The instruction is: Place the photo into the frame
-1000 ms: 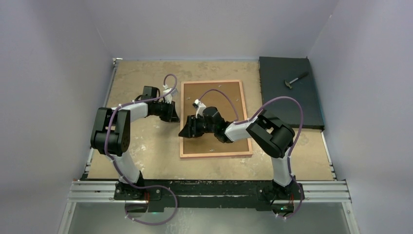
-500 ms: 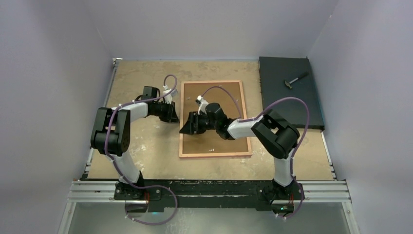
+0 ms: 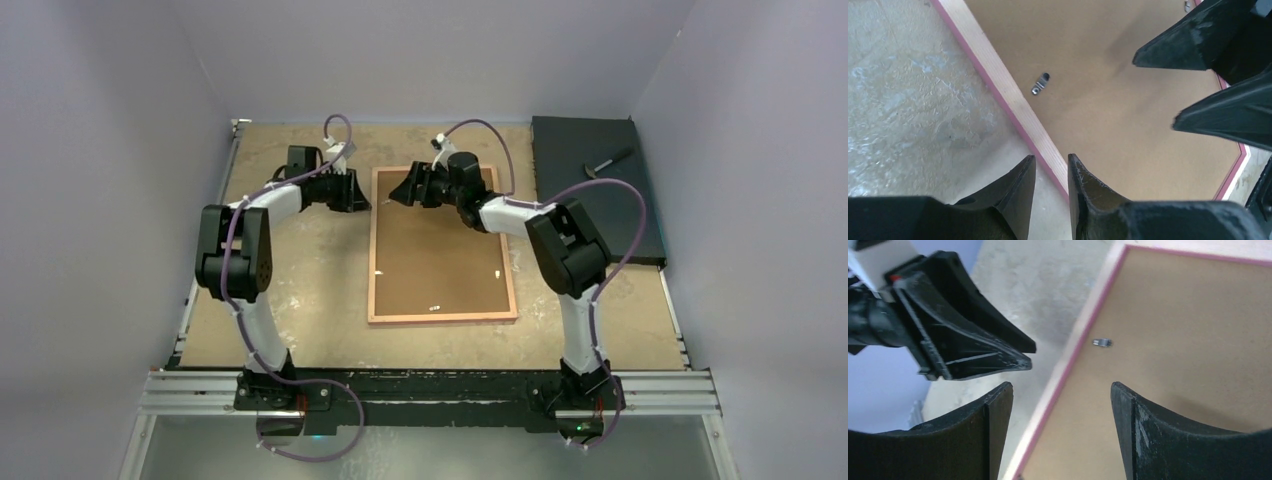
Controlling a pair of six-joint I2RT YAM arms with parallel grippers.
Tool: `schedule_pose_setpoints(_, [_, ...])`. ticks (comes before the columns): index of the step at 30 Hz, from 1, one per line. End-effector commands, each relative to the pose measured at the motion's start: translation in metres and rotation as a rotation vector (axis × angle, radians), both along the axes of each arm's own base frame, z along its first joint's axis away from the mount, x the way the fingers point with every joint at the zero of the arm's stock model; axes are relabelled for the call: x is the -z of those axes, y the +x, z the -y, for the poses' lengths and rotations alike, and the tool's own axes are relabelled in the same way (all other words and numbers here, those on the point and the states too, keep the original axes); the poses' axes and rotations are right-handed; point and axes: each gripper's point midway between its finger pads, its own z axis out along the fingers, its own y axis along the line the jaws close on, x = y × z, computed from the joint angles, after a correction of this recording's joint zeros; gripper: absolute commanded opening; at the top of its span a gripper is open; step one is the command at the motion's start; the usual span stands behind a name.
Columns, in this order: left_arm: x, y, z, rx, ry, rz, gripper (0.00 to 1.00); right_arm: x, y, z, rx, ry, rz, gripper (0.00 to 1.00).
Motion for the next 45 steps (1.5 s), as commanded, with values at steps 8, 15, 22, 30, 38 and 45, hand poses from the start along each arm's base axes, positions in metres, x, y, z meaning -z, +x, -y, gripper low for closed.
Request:
schedule_pose_setpoints(8, [0.032,0.01,0.007,-0.028,-0.071,-0.072,0.22,0.034,0.024,-0.021,-0.013,-0.025,-0.021,0.73])
schedule_pose_setpoints(15, [0.044,0.003,0.006,-0.023,-0.061,-0.093,0.17,0.046,0.035,-0.032,-0.009,0.007,-0.043,0.71])
schedule_pose_setpoints(22, [0.047,0.0,0.005,-0.02,-0.054,-0.099,0.13,0.056,0.031,-0.045,-0.021,0.019,-0.075,0.68])
schedule_pose_setpoints(30, [0.046,-0.005,0.005,-0.021,-0.052,-0.097,0.12,0.065,0.022,-0.054,-0.021,0.04,-0.105,0.68])
schedule_pose_setpoints(38, [0.045,-0.008,0.005,-0.008,-0.043,-0.093,0.11,0.068,0.033,-0.056,0.015,0.029,-0.116,0.68])
schedule_pose_setpoints(45, [0.047,-0.011,0.005,-0.003,-0.047,-0.095,0.11,0.068,0.037,-0.055,0.027,0.004,-0.11,0.67])
